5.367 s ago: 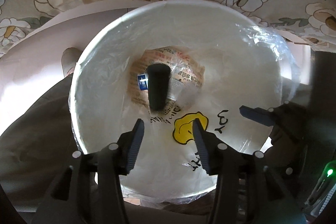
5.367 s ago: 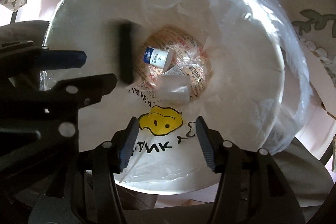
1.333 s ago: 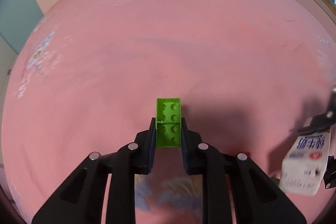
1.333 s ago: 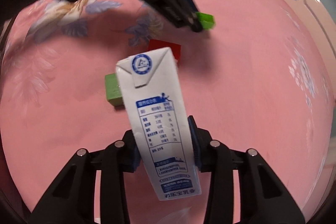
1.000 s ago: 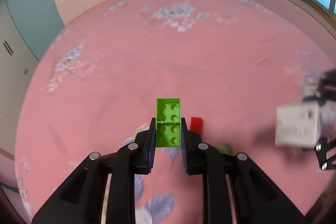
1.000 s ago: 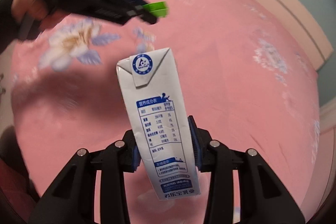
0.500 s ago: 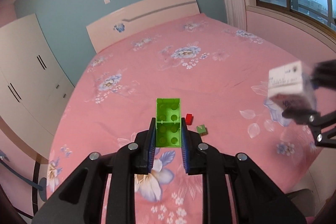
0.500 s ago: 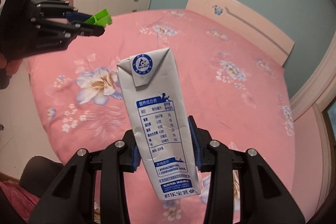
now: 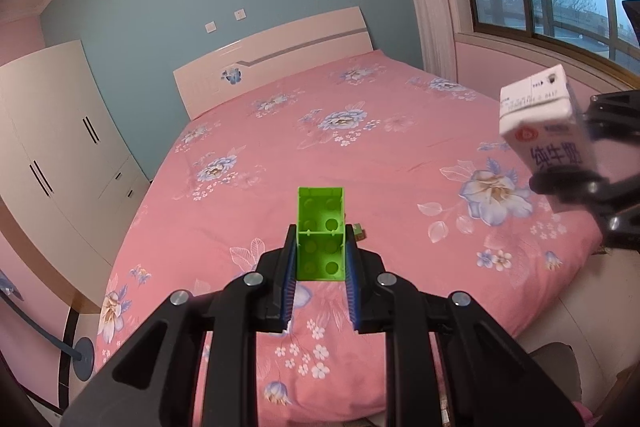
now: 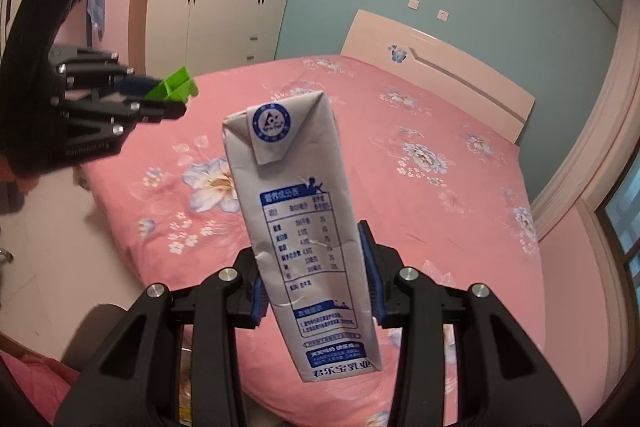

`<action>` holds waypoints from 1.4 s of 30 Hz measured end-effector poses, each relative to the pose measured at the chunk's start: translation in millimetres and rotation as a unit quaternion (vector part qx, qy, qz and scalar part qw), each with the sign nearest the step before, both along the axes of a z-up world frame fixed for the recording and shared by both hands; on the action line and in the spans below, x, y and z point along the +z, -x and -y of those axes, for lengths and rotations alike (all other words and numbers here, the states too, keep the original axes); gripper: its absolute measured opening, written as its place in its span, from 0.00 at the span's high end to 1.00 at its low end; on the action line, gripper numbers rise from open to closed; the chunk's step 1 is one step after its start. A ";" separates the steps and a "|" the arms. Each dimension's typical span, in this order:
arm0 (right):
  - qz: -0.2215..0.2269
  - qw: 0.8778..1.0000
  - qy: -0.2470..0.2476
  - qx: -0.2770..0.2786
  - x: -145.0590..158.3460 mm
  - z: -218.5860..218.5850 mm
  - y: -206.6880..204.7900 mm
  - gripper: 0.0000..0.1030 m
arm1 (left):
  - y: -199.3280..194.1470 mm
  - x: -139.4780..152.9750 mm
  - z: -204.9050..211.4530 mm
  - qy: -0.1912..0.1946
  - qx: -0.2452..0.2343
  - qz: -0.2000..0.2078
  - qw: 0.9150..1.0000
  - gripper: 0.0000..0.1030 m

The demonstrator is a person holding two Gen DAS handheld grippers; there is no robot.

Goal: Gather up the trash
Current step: 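Carry the green block and white milk carton over the trash bin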

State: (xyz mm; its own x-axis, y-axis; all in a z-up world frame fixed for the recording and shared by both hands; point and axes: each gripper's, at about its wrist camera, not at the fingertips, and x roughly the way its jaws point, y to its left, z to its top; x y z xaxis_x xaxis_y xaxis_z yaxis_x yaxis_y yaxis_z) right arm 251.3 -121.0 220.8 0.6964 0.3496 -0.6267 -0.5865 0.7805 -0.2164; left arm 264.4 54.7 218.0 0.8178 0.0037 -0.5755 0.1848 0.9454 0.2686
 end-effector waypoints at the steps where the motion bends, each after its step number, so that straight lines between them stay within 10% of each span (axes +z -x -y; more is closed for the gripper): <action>1: 0.000 1.000 -0.002 0.000 0.7 1.2 4.9 0.62 | 8.1 -0.5 0.3 -0.001 0.000 0.001 1.000 0.77; 19: -0.058 0.998 0.007 0.005 -61.0 -6.7 45.6 0.62 | 60.0 -59.1 -5.8 0.006 0.007 -0.046 0.999 0.77; 42: -0.172 0.985 0.021 0.005 -185.0 -9.6 52.5 0.62 | 66.8 -202.6 -12.6 0.012 0.018 -0.166 0.986 0.77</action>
